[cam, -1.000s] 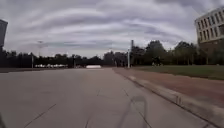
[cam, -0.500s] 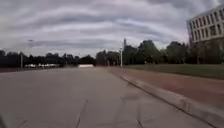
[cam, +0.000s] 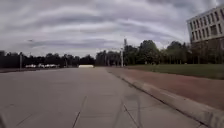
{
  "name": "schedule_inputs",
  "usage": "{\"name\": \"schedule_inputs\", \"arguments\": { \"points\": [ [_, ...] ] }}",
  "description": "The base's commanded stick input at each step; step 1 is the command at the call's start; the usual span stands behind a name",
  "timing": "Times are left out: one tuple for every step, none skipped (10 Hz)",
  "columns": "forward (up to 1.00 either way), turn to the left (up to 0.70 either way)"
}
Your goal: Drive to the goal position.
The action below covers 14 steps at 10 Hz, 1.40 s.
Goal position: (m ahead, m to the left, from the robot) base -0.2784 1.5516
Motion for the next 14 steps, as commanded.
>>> {"name": "schedule_inputs", "arguments": {
  "points": [
    [0.85,0.00],
    [0.85,-0.07],
    [0.85,-0.27],
    [0.85,-0.34],
    [0.85,-0.05],
    [0.85,0.00],
    [0.85,0.00],
    [0.76,0.00],
    [0.70,0.00],
    [0.70,0.00],
    [0.70,0.00],
    [0.70,0.00],
    [0.70,0.00],
    [0.70,0.20]
  ]
}}
